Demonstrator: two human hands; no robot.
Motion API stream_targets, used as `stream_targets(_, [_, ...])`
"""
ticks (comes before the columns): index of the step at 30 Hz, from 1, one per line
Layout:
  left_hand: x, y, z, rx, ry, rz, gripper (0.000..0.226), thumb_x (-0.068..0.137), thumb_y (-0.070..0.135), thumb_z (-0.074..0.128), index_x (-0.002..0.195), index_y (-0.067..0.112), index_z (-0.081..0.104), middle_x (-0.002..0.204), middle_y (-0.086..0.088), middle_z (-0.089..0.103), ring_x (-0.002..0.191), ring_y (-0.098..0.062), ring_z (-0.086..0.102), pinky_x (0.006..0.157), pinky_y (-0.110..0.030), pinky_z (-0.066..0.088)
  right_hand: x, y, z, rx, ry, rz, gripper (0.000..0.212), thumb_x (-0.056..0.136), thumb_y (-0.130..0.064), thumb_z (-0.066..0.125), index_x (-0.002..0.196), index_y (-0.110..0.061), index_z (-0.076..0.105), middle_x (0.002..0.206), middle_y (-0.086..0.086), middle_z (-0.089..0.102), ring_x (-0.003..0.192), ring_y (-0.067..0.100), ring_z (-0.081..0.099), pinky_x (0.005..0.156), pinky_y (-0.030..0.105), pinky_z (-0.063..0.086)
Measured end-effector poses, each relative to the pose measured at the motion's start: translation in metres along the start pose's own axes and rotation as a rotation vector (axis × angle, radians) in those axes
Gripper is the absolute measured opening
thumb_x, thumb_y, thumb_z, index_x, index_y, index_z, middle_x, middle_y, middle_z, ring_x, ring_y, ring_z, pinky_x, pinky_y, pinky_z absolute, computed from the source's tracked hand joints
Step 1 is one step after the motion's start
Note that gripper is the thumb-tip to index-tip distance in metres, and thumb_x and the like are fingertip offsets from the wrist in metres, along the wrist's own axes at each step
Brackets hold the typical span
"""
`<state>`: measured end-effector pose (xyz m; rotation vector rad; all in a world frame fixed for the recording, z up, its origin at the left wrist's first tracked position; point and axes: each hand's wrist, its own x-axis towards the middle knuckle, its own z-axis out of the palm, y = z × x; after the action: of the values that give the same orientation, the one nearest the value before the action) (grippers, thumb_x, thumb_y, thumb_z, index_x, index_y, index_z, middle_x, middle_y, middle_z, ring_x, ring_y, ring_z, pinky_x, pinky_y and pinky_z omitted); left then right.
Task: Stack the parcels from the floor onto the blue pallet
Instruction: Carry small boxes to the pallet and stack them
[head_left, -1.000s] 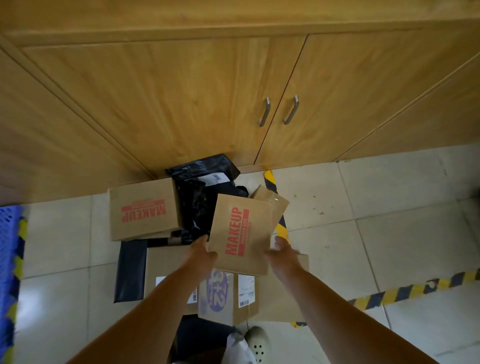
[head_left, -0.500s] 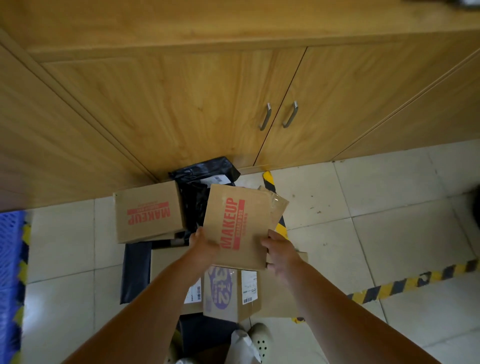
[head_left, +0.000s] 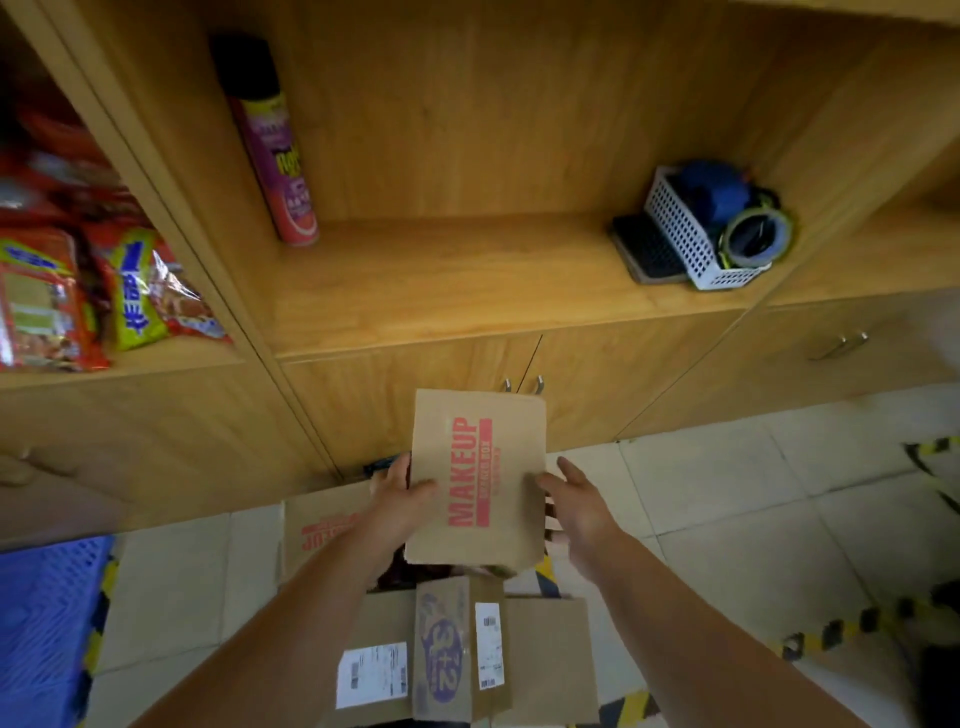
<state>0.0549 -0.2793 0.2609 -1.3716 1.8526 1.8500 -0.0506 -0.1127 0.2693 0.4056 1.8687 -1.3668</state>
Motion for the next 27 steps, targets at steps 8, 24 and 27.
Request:
stream_targets(8, [-0.094, 0.064, -0.054, -0.200, -0.029, 0.019, 0.038, 0.099, 0.050, 0.026, 0.114, 0.021, 0.045, 0.112, -0.009, 0.058, 0.111, -0.030, 0.054, 0.100, -0.047, 0.044, -0.106, -0.052, -0.001, 0.072, -0.017, -0.042, 0.030, 0.097, -0.042, 0.045, 0.107, -0.019, 0.061, 0.114, 0.008, 0.062, 0.111, 0.029, 0.056, 0.098, 0.055, 0.044])
stream_targets(24, [-0.199, 0.073, -0.130, -0.245, -0.105, 0.269, 0.037, 0.097, 0.029, 0.043, 0.134, 0.026, 0.048, 0.134, -0.006, 0.051, 0.125, -0.026, 0.044, 0.108, -0.046, 0.035, -0.227, -0.076, 0.023, 0.079, 0.023, -0.200, 0.045, 0.097, -0.054, 0.034, 0.104, -0.020, 0.064, 0.105, 0.007, 0.069, 0.099, 0.024, 0.063, 0.072, 0.040, 0.055])
stream_targets(27, [-0.210, 0.070, -0.140, -0.269, -0.165, 0.354, 0.041, 0.090, 0.002, 0.040, 0.121, 0.027, 0.049, 0.127, -0.009, 0.052, 0.121, -0.028, 0.045, 0.103, -0.043, 0.037, -0.235, -0.073, 0.027, 0.119, -0.035, -0.178, 0.055, 0.092, -0.066, 0.028, 0.101, -0.026, 0.065, 0.105, 0.010, 0.069, 0.103, 0.028, 0.061, 0.089, 0.049, 0.050])
